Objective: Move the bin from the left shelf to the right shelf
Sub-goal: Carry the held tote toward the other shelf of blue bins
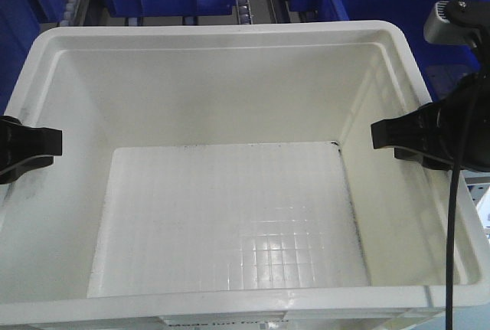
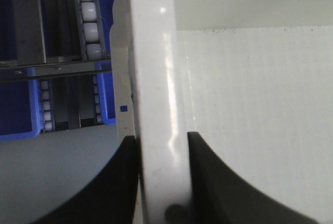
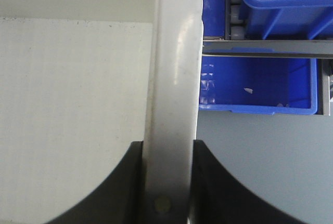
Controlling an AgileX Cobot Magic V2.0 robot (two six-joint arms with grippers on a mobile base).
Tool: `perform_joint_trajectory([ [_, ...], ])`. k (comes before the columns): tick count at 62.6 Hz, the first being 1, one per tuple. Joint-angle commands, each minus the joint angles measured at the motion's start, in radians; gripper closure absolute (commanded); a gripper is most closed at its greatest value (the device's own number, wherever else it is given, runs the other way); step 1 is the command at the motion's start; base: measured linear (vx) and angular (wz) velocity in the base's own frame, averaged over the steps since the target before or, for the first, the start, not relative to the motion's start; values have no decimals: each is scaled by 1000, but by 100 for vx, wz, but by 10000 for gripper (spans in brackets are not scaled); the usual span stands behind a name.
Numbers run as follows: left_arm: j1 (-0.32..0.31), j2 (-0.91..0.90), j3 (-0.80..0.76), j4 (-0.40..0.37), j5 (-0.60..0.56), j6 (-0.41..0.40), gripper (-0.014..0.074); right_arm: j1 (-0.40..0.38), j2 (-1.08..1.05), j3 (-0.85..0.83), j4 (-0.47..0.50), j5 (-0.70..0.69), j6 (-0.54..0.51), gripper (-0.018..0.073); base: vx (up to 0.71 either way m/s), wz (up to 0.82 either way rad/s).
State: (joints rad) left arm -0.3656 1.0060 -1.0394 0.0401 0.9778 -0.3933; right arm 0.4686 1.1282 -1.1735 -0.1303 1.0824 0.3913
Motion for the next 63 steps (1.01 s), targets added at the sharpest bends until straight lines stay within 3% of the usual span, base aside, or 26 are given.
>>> perform_joint_trajectory([
  [1, 3, -30, -33, 57, -69, 31, 565, -14, -33, -39, -127, -73, -7, 485, 7, 28],
  [63, 3, -30, -33, 57, -69, 31, 565, -14, -33, -39, -127, -73, -7, 485, 4, 10],
])
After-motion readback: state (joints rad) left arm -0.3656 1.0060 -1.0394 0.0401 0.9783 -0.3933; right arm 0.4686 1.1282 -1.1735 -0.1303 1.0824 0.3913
